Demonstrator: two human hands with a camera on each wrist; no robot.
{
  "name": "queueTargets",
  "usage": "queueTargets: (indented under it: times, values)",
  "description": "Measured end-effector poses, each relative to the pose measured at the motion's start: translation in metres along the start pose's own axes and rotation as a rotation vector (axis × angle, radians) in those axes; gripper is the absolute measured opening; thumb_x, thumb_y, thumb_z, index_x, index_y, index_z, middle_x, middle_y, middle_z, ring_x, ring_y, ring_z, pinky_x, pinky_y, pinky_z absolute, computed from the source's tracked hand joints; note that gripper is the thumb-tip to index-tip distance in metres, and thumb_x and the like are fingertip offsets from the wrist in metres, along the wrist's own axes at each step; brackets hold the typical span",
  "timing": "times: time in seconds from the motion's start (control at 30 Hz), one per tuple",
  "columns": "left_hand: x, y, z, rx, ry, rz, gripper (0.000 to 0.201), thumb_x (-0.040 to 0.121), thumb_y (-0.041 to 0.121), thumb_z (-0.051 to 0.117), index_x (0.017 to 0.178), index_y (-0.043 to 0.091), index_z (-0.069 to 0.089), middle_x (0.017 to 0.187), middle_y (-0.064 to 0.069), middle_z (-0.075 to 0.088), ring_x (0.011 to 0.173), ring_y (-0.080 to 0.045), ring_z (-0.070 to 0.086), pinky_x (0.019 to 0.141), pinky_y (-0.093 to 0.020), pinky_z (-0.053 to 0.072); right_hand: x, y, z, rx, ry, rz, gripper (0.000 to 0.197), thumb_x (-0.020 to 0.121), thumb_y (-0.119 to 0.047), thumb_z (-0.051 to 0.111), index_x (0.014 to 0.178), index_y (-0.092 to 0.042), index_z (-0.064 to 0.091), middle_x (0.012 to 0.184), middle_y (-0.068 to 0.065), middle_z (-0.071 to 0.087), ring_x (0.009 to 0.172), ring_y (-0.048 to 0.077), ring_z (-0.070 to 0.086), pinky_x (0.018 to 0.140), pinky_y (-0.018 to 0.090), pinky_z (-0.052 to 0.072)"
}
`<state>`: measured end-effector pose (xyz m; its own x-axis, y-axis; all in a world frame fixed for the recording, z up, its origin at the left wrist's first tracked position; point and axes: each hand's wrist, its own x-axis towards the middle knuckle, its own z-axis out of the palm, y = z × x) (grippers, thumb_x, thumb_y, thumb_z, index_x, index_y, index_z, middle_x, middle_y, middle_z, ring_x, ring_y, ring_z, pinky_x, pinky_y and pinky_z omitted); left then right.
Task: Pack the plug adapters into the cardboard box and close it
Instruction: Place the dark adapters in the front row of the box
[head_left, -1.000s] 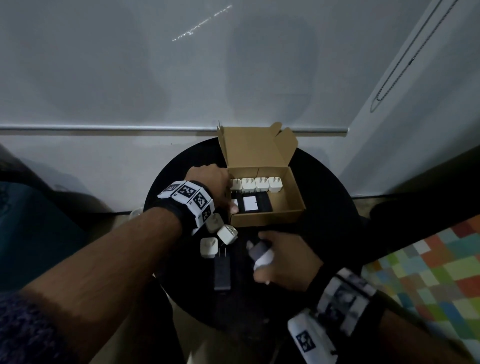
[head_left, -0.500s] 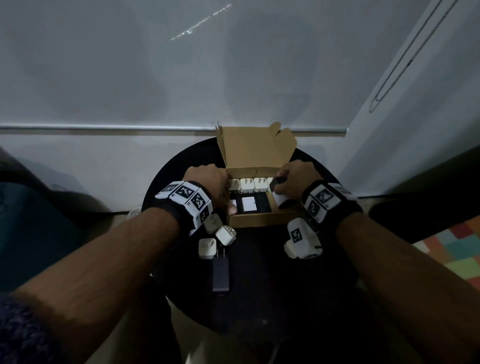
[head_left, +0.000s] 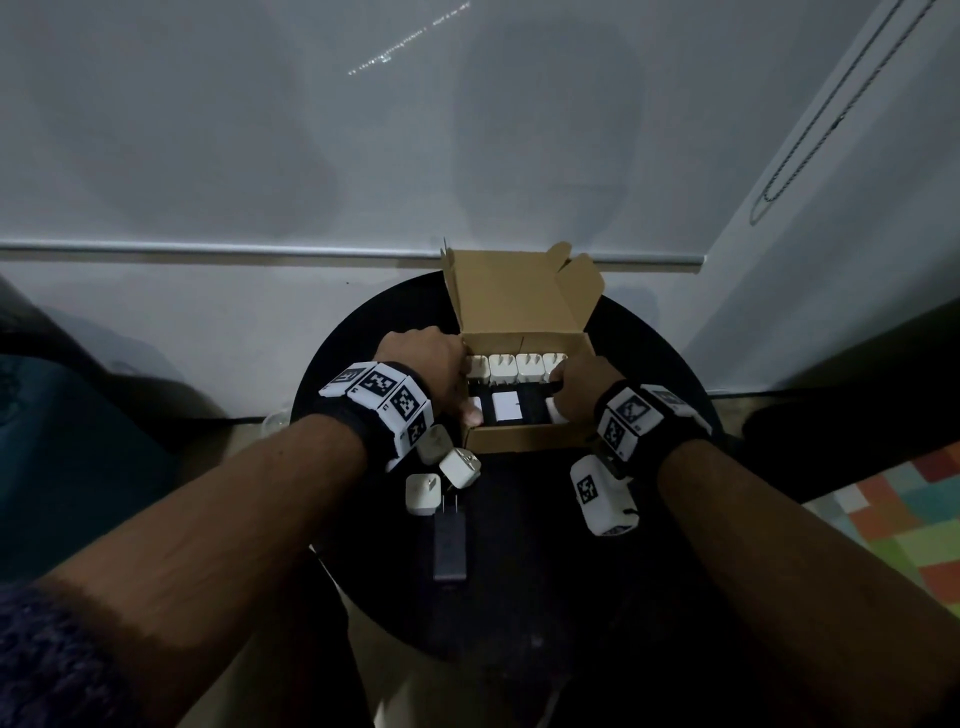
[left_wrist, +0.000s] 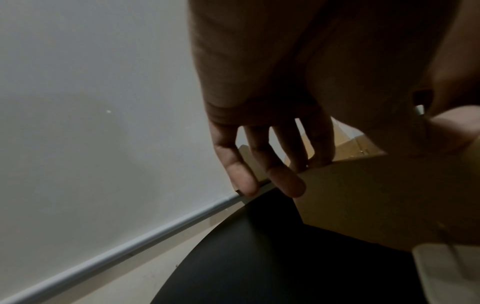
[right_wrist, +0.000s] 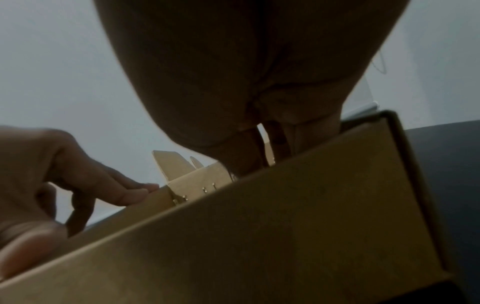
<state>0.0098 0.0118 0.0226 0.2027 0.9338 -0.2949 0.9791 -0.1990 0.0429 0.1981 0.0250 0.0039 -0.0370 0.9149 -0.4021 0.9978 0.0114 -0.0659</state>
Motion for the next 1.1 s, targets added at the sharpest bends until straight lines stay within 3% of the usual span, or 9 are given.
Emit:
queueTargets:
  times: [0.23,0.43,0.57,0.63,0.7,0.8,0.87,0.97,1.1]
  values:
    - [-0.003,0.003,-0.004,0.012,-0.016,-0.008,0.05,0.065,0.066,0.075,0.084,0.027,0.051,0.066,0.006,0.046,0.072,-0.02,0.053,0.066,-0.031,0.041,0.0,0.007,0.005,-0.007,0.051,-0.042,0.03,0.091,-0.01,0.048,0.117,-0.007,0.062,0.125,0.012,0.061,0.116,0.03,0.056,0.092,0.029,0.047]
    - [-0.006,0.004,-0.006,0.003,-0.019,-0.007,0.05,0.066,0.064,0.075,0.082,0.026,0.047,0.066,0.006,0.045,0.072,-0.021,0.053,0.068,-0.032,0.041,-0.008,0.015,0.003,0.047,0.109,-0.042,0.028,0.09,-0.01,0.048,0.116,-0.008,0.058,0.121,0.016,0.062,0.11,0.032,0.059,0.09,0.033,0.049]
    - [-0.006,0.004,-0.006,0.007,-0.02,-0.013,0.053,0.064,0.065,0.076,0.093,0.023,0.06,0.07,0.005,0.049,0.073,-0.021,0.053,0.068,-0.031,0.042,-0.052,-0.015,0.004,0.198,0.27,-0.268,0.018,0.088,-0.015,0.052,0.097,-0.016,0.067,0.107,0.006,0.07,0.099,0.026,0.065,0.089,0.033,0.05]
    - [-0.005,0.005,-0.006,0.013,-0.006,-0.01,0.058,0.064,0.065,0.076,0.1,0.022,0.063,0.072,0.004,0.049,0.073,-0.021,0.052,0.068,-0.031,0.041,-0.091,-0.038,0.016,0.255,0.158,-0.386,0.017,0.089,-0.029,0.056,0.094,-0.018,0.067,0.102,0.003,0.071,0.094,0.023,0.066,0.085,0.033,0.052]
    - [-0.005,0.005,-0.006,0.02,0.001,-0.002,0.06,0.064,0.065,0.076,0.105,0.023,0.065,0.071,0.004,0.048,0.073,-0.021,0.052,0.068,-0.032,0.041,-0.126,-0.059,0.034,0.279,0.01,-0.416,0.034,0.086,-0.045,0.059,0.111,-0.022,0.061,0.115,0.001,0.064,0.102,0.022,0.063,0.088,0.034,0.051]
    - [-0.004,0.004,-0.005,0.022,-0.004,0.002,0.062,0.064,0.066,0.075,0.11,0.025,0.066,0.076,0.003,0.052,0.075,-0.022,0.053,0.068,-0.032,0.041,-0.148,-0.08,0.06,0.161,-0.03,-0.383,0.057,0.087,-0.056,0.053,0.132,-0.024,0.043,0.134,0.001,0.045,0.112,0.032,0.057,0.089,0.041,0.048]
    - [-0.003,0.004,-0.004,0.022,-0.006,0.003,0.063,0.064,0.067,0.074,0.111,0.026,0.065,0.076,0.003,0.051,0.075,-0.021,0.053,0.068,-0.032,0.041,-0.151,-0.089,0.074,0.133,-0.03,-0.365,0.06,0.089,-0.054,0.051,0.135,-0.019,0.036,0.138,0.004,0.034,0.109,0.036,0.058,0.085,0.042,0.048]
    - [-0.003,0.004,-0.004,0.033,0.001,-0.002,0.061,0.064,0.067,0.074,0.109,0.026,0.065,0.072,0.004,0.048,0.073,-0.021,0.052,0.066,-0.032,0.04,-0.148,-0.087,0.087,0.193,0.011,-0.322,0.049,0.09,-0.039,0.056,0.13,-0.018,0.036,0.14,0.007,0.023,0.102,0.034,0.062,0.08,0.04,0.052]
    - [-0.003,0.005,-0.004,0.035,-0.01,-0.011,0.058,0.063,0.067,0.074,0.103,0.026,0.066,0.067,0.005,0.047,0.071,-0.021,0.053,0.066,-0.032,0.041,-0.148,-0.069,0.085,0.229,-0.042,-0.309,0.041,0.085,-0.026,0.06,0.123,-0.028,0.044,0.131,0.003,0.035,0.1,0.03,0.062,0.08,0.036,0.053]
